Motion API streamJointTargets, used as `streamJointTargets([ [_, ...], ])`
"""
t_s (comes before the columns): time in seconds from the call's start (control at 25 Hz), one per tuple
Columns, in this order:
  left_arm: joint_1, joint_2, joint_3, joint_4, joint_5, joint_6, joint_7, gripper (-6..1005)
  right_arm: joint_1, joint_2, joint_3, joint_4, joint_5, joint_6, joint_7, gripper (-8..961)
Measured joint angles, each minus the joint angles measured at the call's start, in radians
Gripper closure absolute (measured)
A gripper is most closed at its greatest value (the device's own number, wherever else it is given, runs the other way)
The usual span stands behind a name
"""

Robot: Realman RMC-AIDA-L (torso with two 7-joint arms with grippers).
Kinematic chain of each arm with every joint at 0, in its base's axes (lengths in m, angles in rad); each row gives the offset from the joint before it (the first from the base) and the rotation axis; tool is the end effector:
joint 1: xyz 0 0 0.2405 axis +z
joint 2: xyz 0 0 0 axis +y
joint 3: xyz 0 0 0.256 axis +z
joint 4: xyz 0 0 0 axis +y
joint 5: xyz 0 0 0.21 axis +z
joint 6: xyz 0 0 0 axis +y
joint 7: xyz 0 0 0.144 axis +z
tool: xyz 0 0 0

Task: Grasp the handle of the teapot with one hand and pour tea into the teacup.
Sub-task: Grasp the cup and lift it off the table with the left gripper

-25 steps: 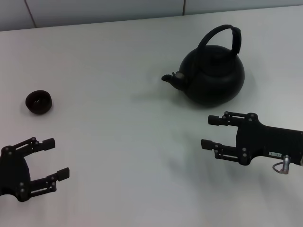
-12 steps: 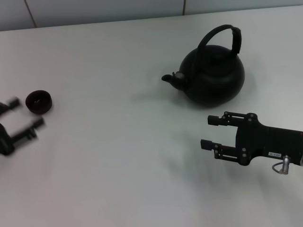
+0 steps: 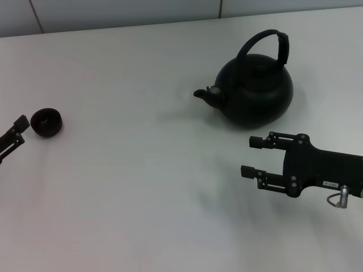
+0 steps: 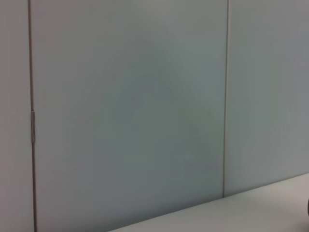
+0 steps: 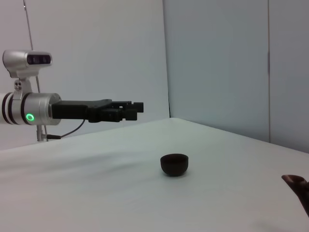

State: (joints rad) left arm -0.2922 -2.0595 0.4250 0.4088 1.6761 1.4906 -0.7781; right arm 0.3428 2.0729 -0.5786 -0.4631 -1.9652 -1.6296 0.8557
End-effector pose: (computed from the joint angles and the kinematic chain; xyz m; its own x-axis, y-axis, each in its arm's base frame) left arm -0.3511 0.2734 0.0298 0.7393 0.0537 0.6713 0.5658 -0.5901 -0.5759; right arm 0.3183 0.2551 -0.0152 0.8133 -0.1360 -0.5657 -0.3536 -0.8877 -0.2949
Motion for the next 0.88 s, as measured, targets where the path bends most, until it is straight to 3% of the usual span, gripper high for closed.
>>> streamJointTargets([
  [0.16,-0.005,-0.002,0.018,0.001,0.007,-0.062,0.004,190,-0.001,0.000,0.000,0.000,0.000,-0.003,0.000,320],
  [0.4,-0.001,0.001,0.166,0.009,0.011,-0.273,0.007,193,-0.002,-0.001,0.001,0.000,-0.001,-0.004,0.001,320],
  [0.88,-0.033,-0.004,0.183,-0.001,0.009,-0.312,0.016,202,-0.006,-0.002,0.002,-0.002,0.000,-0.004,0.003,317],
])
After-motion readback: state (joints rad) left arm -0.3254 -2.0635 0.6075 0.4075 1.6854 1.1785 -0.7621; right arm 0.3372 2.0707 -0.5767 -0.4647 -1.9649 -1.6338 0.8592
